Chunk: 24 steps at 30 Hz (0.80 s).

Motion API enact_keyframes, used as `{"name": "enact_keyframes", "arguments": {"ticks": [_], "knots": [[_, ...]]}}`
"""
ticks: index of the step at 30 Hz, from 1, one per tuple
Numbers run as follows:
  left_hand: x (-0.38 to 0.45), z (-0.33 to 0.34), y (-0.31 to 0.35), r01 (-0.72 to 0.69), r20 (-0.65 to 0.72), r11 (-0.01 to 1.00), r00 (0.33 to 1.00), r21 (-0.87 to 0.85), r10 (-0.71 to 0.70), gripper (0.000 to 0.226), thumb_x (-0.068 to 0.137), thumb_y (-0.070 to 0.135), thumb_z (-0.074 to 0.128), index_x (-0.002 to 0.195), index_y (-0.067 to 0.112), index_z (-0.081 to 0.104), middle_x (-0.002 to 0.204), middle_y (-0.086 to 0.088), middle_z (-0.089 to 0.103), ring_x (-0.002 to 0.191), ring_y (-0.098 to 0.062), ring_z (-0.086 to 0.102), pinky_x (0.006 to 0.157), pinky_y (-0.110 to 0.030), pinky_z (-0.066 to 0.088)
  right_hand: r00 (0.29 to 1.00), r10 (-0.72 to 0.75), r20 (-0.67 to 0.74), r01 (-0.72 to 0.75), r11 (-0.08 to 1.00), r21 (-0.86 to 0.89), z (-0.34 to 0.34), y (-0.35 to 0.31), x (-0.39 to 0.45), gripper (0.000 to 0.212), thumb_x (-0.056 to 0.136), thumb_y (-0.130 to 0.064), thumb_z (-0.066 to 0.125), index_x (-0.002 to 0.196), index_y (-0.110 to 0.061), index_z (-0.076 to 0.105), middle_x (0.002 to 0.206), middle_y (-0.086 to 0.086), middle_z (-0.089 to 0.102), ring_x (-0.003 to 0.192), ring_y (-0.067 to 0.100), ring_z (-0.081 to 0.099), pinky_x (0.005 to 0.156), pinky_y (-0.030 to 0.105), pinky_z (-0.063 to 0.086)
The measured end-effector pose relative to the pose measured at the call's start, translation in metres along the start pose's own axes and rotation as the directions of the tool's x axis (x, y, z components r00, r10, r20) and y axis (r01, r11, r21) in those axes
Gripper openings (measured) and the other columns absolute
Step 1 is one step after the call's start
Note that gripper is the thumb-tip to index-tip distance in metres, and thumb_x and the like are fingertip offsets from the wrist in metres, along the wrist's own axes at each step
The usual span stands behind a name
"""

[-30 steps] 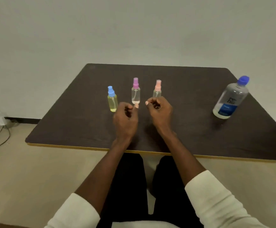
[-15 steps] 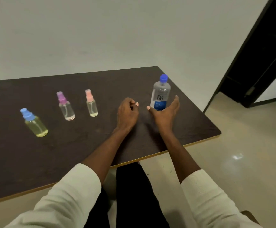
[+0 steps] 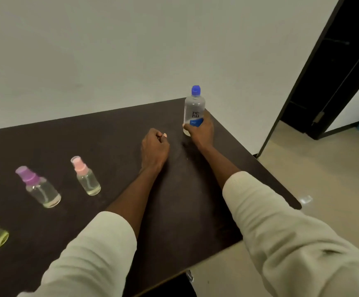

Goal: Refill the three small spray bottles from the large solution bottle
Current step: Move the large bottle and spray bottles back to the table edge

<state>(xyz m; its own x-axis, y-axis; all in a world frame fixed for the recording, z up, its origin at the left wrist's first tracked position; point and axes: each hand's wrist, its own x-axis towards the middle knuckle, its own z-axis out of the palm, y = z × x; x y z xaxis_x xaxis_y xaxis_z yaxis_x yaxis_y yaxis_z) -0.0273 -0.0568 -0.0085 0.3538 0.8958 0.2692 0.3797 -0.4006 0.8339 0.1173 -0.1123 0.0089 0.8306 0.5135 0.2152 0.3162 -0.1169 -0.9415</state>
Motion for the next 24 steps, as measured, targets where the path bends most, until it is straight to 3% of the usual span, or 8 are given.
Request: {"name": "enact_keyframes", "arguments": {"ticks": [6,12,15,21,24], "knots": [[0.057,0.034,-0.003,-0.037,0.051,0.996,0.998,0.083,0.033,0.016,0.100,0.027,0.060,0.089,0.016,0.056,0.087,0.001,0.060,0.074,-0.011,0.054,0.064,-0.025,0.042,0.998,0.003,0.068,-0.002,1.000,-0.016,0.046,0.019,0.101,0.060,0.083,-0.019,0.075,0.132,-0.014,0.041,0.128,0.000,0.055,0.112,0.016,0.056,0.086,0.023,0.045],[0.083,0.050,-0.012,0.015,0.039,0.996,0.999,0.089,-0.019,0.018,0.100,0.030,0.061,0.088,0.016,0.058,0.083,-0.001,0.063,0.076,-0.017,0.061,0.070,-0.035,0.054,0.996,-0.018,0.092,0.025,0.997,-0.074,0.077,0.033,0.171,0.058,0.089,-0.024,0.069,0.138,-0.014,0.038,0.142,0.005,0.051,0.127,0.025,0.052,0.099,0.034,0.045],[0.085,0.053,-0.012,0.033,0.019,0.996,0.999,0.080,-0.035,0.019,0.100,0.028,0.060,0.085,0.016,0.057,0.080,0.000,0.062,0.074,-0.016,0.061,0.071,-0.037,0.055,0.994,-0.018,0.108,0.030,0.994,-0.107,0.084,0.038,0.184,0.060,0.090,-0.028,0.068,0.140,-0.015,0.037,0.143,0.005,0.050,0.129,0.026,0.051,0.103,0.038,0.044],[0.082,0.048,-0.008,0.031,0.047,0.999,0.998,0.041,-0.033,0.019,0.099,0.025,0.059,0.084,0.014,0.058,0.079,-0.001,0.062,0.075,-0.019,0.062,0.072,-0.040,0.057,0.995,0.025,0.101,-0.009,0.988,-0.153,0.082,0.039,0.176,0.072,0.080,-0.039,0.077,0.134,-0.013,0.038,0.138,0.008,0.050,0.124,0.026,0.054,0.095,0.031,0.047],[0.076,0.039,-0.005,0.026,0.039,0.999,0.999,-0.036,-0.025,0.020,0.100,0.021,0.060,0.081,0.014,0.058,0.075,0.001,0.060,0.070,-0.014,0.058,0.066,-0.036,0.054,0.994,0.041,0.105,-0.025,0.989,-0.148,0.076,0.036,0.147,0.078,0.079,-0.036,0.078,0.139,-0.010,0.036,0.141,0.009,0.047,0.128,0.025,0.051,0.099,0.032,0.046]]}}
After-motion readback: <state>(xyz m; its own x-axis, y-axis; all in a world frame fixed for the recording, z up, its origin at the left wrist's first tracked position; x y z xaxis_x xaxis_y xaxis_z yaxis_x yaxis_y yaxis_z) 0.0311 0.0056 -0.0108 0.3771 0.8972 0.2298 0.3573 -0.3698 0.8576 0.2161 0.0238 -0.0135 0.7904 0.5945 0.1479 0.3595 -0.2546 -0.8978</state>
